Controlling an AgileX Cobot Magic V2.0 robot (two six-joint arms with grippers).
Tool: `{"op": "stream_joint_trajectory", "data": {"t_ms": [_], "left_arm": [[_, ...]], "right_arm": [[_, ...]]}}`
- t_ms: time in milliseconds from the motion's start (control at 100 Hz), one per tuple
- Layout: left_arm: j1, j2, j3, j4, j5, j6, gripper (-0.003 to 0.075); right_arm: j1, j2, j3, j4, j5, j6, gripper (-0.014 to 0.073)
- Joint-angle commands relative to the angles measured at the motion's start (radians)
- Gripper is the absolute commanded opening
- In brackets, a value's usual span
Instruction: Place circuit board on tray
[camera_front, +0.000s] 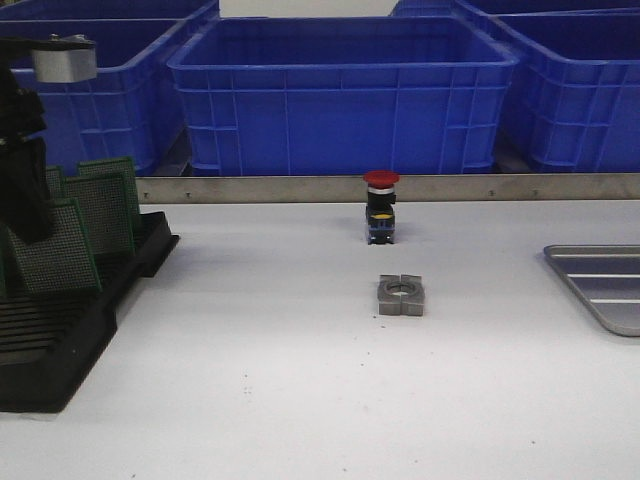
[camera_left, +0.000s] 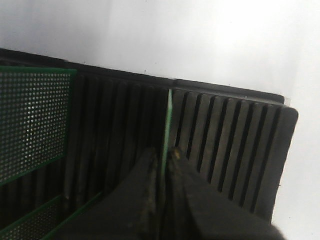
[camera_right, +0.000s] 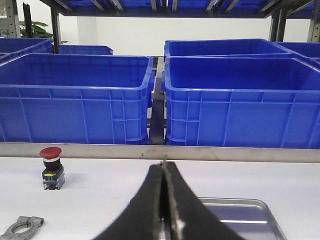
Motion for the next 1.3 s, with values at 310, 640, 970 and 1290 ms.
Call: {"op": "stream_joint_trajectory", "data": {"t_ms": [310, 640, 970, 1290], "left_arm": [[0.001, -0.104, -0.076, -0.108, 0.059, -0.026, -0.0018], [-0.049, -0.228, -0.076, -0.333, 0.059, -0.076, -0.0018], [-0.3, -0.264, -0.076, -0.344, 0.059, -0.15, -0.0018], [-0.391, -0.264, -0.076, -0.347, 0.057, -0.157, -0.0018]], "right_arm": [[0.001, -0.017, 0.004, 0.004, -0.081, -0.006, -0.0068], [0.001, -0.017, 0.004, 0.004, -0.081, -0.006, -0.0068], [0.001, -0.017, 0.004, 0.004, -0.085, -0.006, -0.0068], [0.001, 0.009, -0.182, 0.004, 0.108, 0.1, -0.0068]]}}
